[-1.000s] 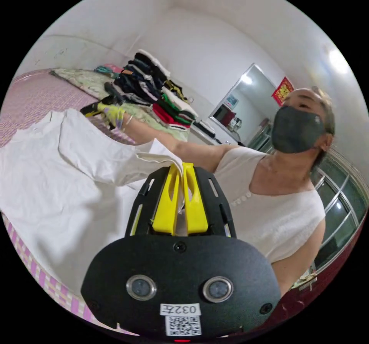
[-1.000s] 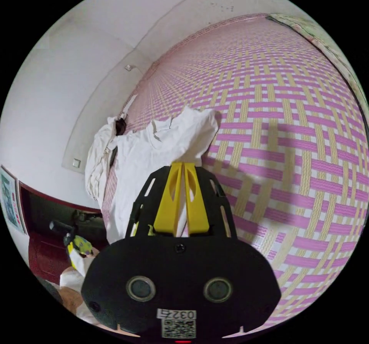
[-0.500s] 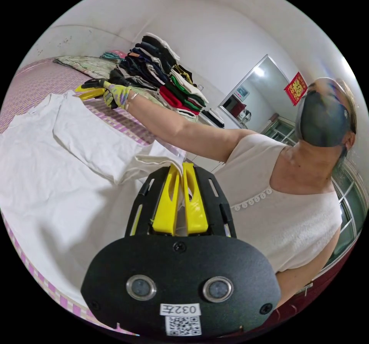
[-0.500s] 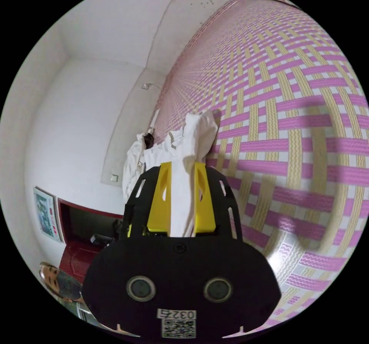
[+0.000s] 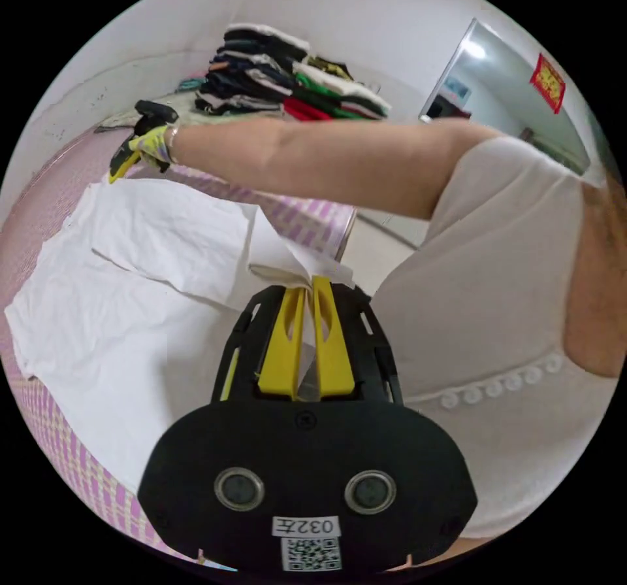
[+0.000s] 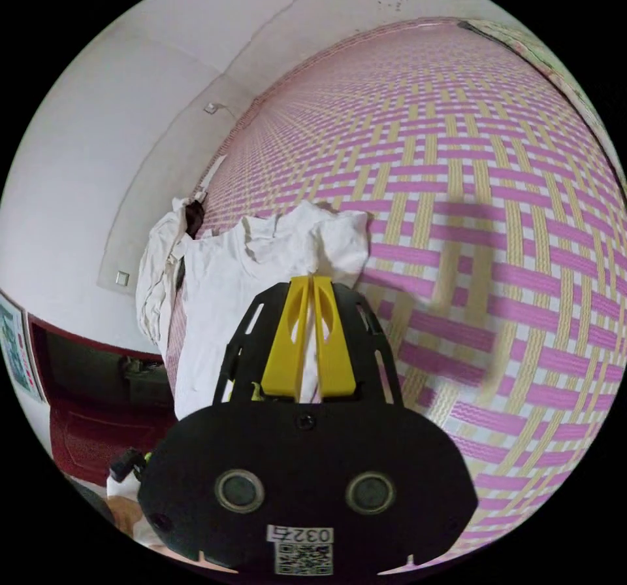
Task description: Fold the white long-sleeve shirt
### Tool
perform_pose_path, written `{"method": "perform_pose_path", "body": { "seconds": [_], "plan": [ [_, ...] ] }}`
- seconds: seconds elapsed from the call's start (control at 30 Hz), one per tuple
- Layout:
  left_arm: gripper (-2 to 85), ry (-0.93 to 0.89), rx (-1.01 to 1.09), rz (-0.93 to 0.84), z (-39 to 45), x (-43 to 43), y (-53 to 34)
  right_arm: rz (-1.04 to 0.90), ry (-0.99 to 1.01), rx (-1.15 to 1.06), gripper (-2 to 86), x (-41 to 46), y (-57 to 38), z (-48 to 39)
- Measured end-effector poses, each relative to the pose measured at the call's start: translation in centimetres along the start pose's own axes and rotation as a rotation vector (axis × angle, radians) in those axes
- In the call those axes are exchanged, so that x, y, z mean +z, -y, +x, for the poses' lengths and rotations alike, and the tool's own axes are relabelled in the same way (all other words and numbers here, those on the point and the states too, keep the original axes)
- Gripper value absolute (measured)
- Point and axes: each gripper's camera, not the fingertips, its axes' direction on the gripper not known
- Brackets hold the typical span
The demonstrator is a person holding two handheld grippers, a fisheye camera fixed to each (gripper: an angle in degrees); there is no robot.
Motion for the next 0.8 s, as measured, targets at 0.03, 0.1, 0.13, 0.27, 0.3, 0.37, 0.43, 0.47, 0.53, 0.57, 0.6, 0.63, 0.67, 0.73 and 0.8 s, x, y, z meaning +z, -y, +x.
{"method": "perform_pose_path", "body": {
  "seconds": [0.03,0.1,0.13,0.27,0.3,0.37,0.43,0.47,0.53,0.57,0.6,0.63,0.67,0.73,0.8],
  "plan": [
    [0.2,-0.014,0.009,-0.019,0.0,0.7,0.2,0.014,0.011,0.005,0.6,-0.1,-0.5,0.2],
    [3.4,-0.05,0.022,-0.084,0.0,2.9,0.7,0.059,0.041,0.021,4.6,-1.3,-2.3,0.5],
    [4.4,-0.052,0.025,-0.099,0.0,3.3,0.8,0.063,0.047,0.022,5.6,-1.7,-2.8,0.4],
    [5.8,-0.017,0.106,-0.1,0.6,2.8,0.6,0.047,0.05,-0.039,8.0,-5.4,-7.7,-1.9],
    [5.8,-0.022,0.131,-0.091,0.6,2.3,0.2,0.029,0.07,-0.099,8.0,-6.5,-9.9,-3.4],
    [5.9,-0.036,0.149,-0.07,0.4,1.4,-0.4,-0.005,0.106,-0.173,7.9,-7.8,-14.0,-5.8],
    [5.9,-0.024,0.108,-0.03,-0.8,0.5,-1.1,-0.043,0.129,-0.251,7.8,-8.6,-18.9,-8.4],
    [5.9,-0.017,0.06,-0.004,-1.9,-0.1,-1.5,-0.066,0.126,-0.306,7.7,-8.9,-22.6,-10.1],
    [5.9,-0.016,-0.061,0.059,-4.4,-0.9,-2.2,-0.086,0.102,-0.355,6.9,-8.8,-28.1,-12.2],
    [5.9,-0.04,-0.162,0.094,-6.3,-1.3,-2.8,-0.09,0.094,-0.372,6.8,-8.5,-31.7,-13.1],
    [5.9,-0.064,-0.262,0.13,-8.3,-1.6,-3.4,-0.081,0.088,-0.376,6.8,-8.3,-34.9,-13.8],
    [6.0,-0.075,-0.304,0.152,-9.1,-1.7,-3.8,-0.071,0.085,-0.377,6.7,-8.2,-36.4,-14.1],
    [6.0,-0.101,-0.389,0.186,-10.9,-1.9,-4.6,-0.042,0.072,-0.379,6.7,-8.0,-39.4,-14.7],
    [6.7,-0.137,-0.505,0.231,-13.3,-2.0,-5.7,0.016,0.043,-0.39,6.5,-7.6,-43.2,-15.6],
    [6.4,-0.175,-0.583,0.253,-15.5,-1.6,-6.4,0.081,0.052,-0.397,6.1,-6.9,-47.0,-16.7]
  ]
}}
